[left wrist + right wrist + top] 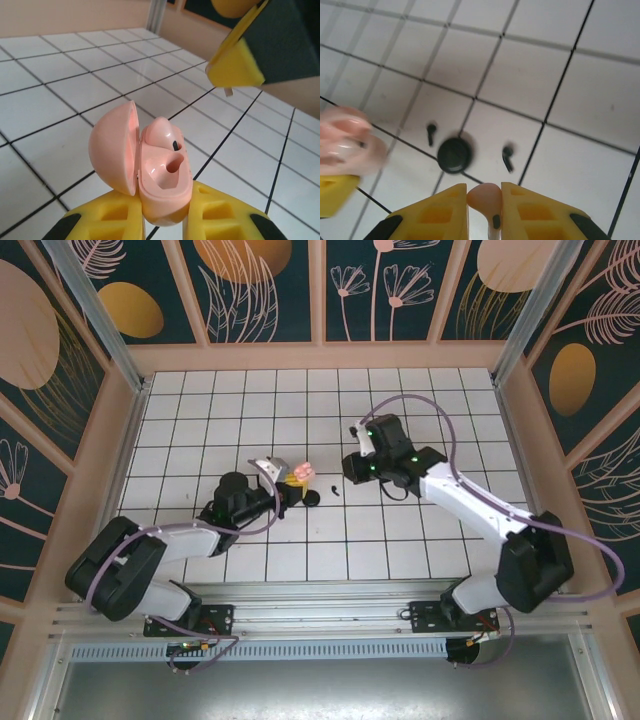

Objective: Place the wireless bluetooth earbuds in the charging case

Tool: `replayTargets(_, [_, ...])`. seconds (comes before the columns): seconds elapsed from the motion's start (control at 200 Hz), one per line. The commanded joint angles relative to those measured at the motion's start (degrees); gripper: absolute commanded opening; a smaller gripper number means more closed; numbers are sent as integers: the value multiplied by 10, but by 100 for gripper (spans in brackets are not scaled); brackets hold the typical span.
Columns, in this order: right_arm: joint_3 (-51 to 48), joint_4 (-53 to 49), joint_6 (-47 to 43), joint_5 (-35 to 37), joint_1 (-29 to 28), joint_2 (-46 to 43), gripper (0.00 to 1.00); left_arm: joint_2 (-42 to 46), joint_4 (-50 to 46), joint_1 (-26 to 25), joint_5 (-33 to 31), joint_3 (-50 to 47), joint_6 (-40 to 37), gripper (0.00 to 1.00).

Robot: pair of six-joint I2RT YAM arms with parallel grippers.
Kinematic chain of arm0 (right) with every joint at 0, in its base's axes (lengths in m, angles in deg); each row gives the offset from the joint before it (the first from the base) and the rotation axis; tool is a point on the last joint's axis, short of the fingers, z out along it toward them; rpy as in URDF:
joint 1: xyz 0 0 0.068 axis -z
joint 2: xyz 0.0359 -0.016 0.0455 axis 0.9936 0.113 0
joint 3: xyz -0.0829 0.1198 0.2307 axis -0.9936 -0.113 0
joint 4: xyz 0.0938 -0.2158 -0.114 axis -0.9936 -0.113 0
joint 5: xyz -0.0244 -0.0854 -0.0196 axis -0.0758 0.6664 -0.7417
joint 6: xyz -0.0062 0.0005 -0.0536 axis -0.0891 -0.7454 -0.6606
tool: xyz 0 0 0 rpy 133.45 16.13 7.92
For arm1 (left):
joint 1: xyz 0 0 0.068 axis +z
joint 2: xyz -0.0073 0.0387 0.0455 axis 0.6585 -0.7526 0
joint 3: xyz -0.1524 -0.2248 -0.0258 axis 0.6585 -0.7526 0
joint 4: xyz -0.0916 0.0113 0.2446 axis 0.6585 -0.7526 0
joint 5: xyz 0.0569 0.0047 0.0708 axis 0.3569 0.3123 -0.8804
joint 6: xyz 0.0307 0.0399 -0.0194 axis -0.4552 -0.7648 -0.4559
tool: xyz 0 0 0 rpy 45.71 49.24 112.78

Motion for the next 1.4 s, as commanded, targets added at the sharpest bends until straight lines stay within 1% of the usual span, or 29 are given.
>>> replayTargets(0.0, [-22, 125, 2, -47, 7, -43, 20, -27, 62, -10, 53, 37, 18, 11])
replayTargets(0.15, [-42, 193, -12, -84, 12, -70, 20, -54, 87, -17, 78, 68, 33, 11])
replayTargets(0.3, [-53, 232, -16, -128, 11, -71, 20, -74, 90, -21, 99, 97, 38, 11])
replayTargets(0.475, [-58, 243, -27, -153, 5, -68, 20, -87, 92, -25, 105, 116, 45, 11])
replayTargets(0.821, [-44, 214, -60, -144, -7, -51, 20, -95, 78, -27, 111, 136, 49, 11])
replayTargets(1.226, [-35, 180, -94, -112, -19, -42, 20, -92, 56, -28, 117, 149, 43, 10])
replayTargets(1.391, [-27, 152, -115, -88, -24, -42, 20, -88, 45, -28, 116, 152, 37, 10])
